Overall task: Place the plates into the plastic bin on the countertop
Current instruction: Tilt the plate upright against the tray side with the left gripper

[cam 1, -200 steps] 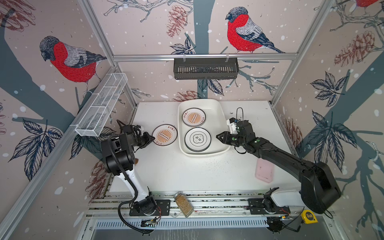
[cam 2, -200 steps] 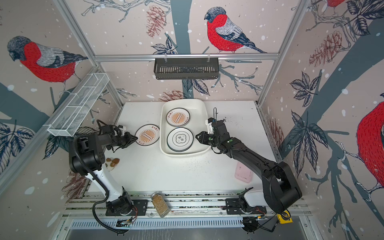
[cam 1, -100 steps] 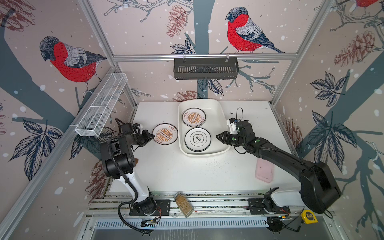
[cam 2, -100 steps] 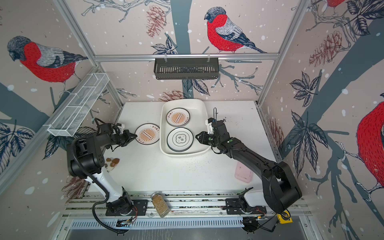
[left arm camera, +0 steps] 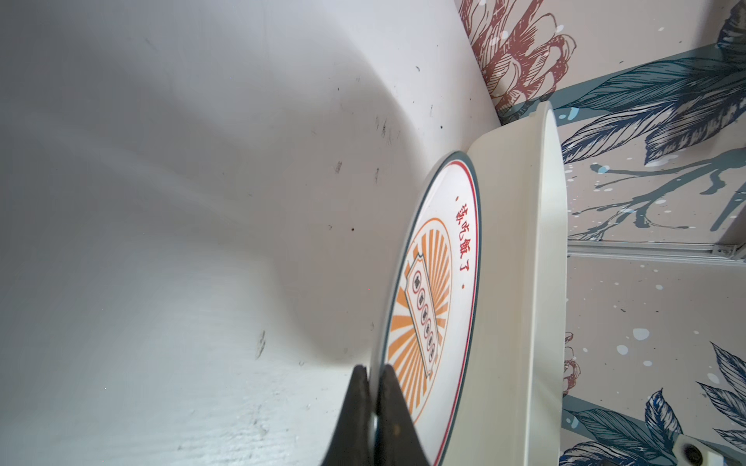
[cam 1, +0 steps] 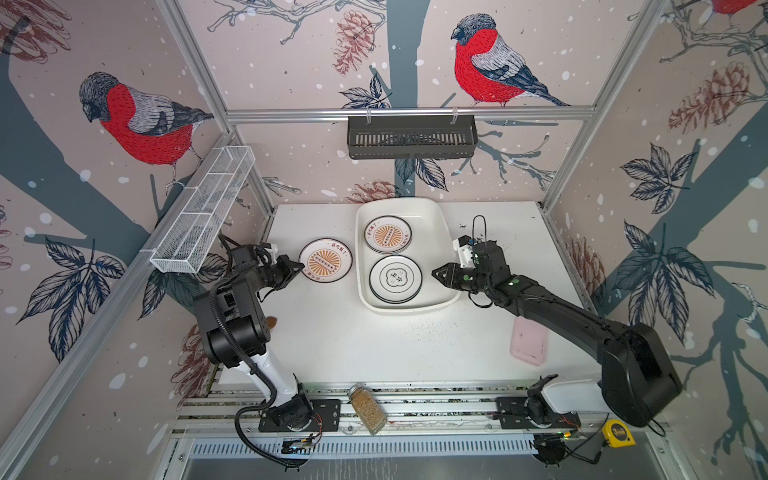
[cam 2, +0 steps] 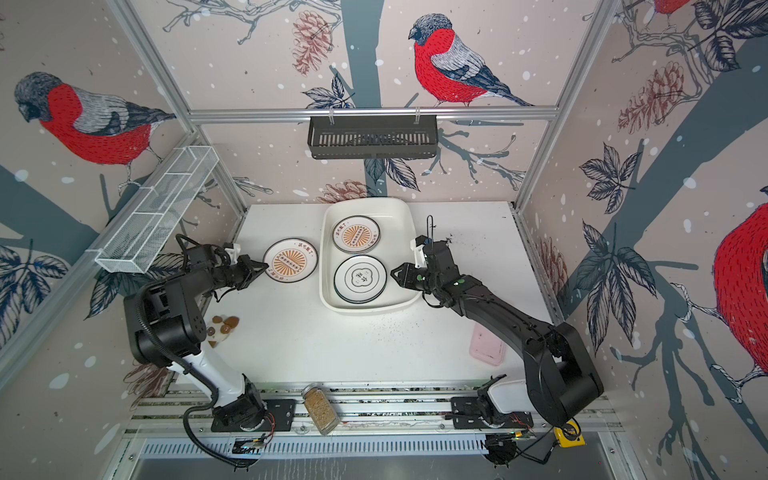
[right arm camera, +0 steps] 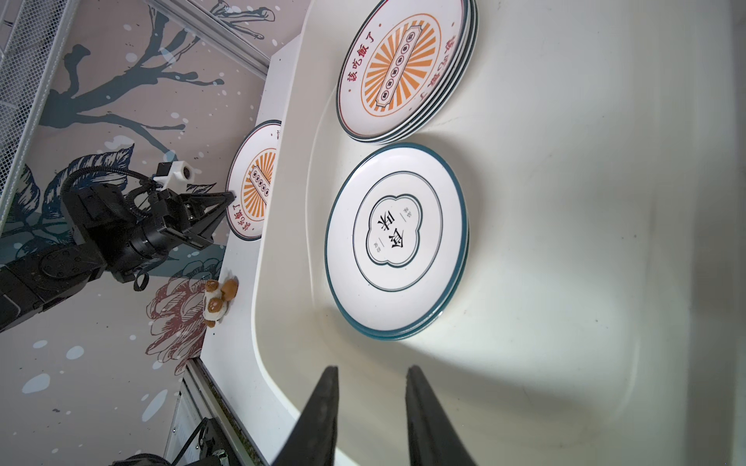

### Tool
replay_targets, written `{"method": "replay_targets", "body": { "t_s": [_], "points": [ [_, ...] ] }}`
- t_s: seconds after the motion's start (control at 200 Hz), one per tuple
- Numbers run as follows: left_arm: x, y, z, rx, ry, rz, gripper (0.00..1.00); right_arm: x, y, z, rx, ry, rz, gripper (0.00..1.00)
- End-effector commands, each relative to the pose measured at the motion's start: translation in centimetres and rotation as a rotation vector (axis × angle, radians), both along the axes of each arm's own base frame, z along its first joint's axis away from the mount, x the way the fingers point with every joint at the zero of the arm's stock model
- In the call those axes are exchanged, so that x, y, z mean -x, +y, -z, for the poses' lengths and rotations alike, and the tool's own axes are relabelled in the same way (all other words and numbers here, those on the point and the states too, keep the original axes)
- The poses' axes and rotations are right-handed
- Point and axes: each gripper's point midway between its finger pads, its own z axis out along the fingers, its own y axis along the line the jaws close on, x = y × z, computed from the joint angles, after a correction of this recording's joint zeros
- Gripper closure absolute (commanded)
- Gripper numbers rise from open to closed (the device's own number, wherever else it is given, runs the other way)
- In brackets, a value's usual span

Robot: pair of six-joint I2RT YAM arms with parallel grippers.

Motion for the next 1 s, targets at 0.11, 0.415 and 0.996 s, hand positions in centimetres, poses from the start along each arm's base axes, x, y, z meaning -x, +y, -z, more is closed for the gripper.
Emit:
{"method": "replay_targets", "body": {
  "t_s": [0.11, 0.415, 0.996],
  "points": [
    [-0.3, -0.8, -2.2, 0.075, -0.067, 0.018, 1.0, -0.7, 0.8, -1.5, -0.033, -0.042, -0.011, 0.69],
    [-1.1, 0.0, -4.9, 0.108, -0.128, -0.023, 1.0, -0.7, 1.3, -1.8, -0.028, -0.048, -0.021, 0.69],
    [-1.3, -2.0, -7.0, 0.188, -0.173, 0.017, 1.0, -1.6, 2.7, -3.1, -0.042, -0.073, -0.039, 0.66]
  ]
}}
